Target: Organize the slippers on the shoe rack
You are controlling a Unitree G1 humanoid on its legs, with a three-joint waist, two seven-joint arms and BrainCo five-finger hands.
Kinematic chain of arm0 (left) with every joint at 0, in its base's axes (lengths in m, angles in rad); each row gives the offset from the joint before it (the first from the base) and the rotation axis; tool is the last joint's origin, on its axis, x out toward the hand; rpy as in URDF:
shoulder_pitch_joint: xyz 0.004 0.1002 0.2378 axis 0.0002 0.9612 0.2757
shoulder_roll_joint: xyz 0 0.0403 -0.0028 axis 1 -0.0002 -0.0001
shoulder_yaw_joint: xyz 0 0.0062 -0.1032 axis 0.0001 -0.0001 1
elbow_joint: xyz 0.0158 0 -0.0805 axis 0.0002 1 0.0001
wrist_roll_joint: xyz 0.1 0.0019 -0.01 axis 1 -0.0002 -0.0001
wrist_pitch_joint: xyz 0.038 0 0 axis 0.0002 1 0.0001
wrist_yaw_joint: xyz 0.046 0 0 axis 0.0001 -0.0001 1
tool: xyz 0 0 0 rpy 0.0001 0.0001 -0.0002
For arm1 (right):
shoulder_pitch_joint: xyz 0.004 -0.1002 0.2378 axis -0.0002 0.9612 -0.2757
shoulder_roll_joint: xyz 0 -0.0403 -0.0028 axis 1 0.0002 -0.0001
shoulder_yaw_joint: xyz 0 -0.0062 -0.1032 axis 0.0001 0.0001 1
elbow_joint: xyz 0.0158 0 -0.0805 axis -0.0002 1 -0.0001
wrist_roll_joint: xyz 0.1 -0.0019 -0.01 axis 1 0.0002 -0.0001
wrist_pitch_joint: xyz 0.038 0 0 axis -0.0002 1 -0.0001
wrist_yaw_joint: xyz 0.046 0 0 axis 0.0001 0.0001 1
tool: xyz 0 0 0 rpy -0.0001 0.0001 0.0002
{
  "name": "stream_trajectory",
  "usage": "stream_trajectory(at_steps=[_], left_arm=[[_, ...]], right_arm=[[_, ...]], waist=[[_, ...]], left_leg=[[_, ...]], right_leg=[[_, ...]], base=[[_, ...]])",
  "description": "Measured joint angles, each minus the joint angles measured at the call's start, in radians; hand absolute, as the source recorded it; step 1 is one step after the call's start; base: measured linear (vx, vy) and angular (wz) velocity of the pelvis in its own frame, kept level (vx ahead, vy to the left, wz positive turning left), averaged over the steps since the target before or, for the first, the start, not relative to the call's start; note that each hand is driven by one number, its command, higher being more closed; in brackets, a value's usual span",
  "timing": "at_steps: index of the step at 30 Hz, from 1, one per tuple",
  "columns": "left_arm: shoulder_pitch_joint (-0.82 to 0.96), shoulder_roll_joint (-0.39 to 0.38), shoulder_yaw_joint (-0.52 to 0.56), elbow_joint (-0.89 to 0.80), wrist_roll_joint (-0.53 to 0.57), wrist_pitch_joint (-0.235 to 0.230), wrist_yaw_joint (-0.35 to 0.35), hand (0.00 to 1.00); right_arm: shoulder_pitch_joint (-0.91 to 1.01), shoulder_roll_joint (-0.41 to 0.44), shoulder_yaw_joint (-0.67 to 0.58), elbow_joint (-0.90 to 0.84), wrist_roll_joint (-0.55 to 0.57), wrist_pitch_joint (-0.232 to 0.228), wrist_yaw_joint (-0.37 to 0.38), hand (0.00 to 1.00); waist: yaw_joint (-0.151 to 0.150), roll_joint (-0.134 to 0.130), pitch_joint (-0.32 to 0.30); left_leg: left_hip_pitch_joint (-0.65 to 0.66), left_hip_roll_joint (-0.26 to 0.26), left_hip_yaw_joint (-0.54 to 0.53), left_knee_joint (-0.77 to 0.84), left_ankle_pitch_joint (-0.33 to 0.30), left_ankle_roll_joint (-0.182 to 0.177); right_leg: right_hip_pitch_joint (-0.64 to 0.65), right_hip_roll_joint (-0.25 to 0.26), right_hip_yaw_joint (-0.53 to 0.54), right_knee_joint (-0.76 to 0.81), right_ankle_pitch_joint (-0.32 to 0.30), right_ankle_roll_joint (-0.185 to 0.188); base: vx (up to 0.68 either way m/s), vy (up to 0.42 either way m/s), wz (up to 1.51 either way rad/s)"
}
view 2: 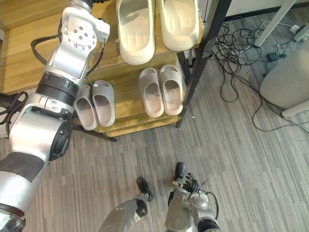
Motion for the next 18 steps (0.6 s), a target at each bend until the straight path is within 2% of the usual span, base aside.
stream_trajectory(at_steps=[3,10,16,18], left_arm=[[0.021,-0.007,0.000,-0.023,-0.020,-0.002,0.003,0.00],[0.050,-0.010,0.001,-0.036,-0.038,-0.003,0.011,0.00],[0.058,-0.011,0.001,-0.074,-0.057,-0.018,0.013,0.00],[0.096,-0.013,0.001,-0.100,-0.065,-0.022,0.013,0.00]], right_arm=[[-0.002,0.000,0.012,0.016,0.000,0.002,0.000,0.00],[0.001,-0.002,0.032,0.020,0.000,0.009,0.000,0.00],[0.004,-0.002,0.037,0.020,-0.001,0.010,0.000,0.00],[0.016,-0.002,0.039,0.021,-0.001,0.010,0.000,0.00]], waist=[[0.004,0.001,-0.012],[0.012,0.023,-0.042],[0.012,0.025,-0.044],[0.012,0.027,-0.069]], left_leg=[[0.007,-0.002,-0.014,0.000,0.000,0.001],[0.014,-0.006,-0.020,-0.026,0.013,0.004],[0.033,-0.006,-0.024,-0.045,0.024,0.001],[0.039,-0.008,-0.026,-0.055,0.026,0.000]], right_leg=[[0.013,-0.003,-0.010,0.000,-0.005,0.003],[0.014,-0.004,-0.017,0.000,-0.010,0.006],[0.028,0.000,-0.023,0.000,-0.009,0.009],[0.031,0.000,-0.026,0.000,-0.013,0.011]], base=[[-0.02,0.056,0.11],[-0.02,0.046,0.03],[-0.01,0.045,0.01],[0.01,0.060,0.02]])
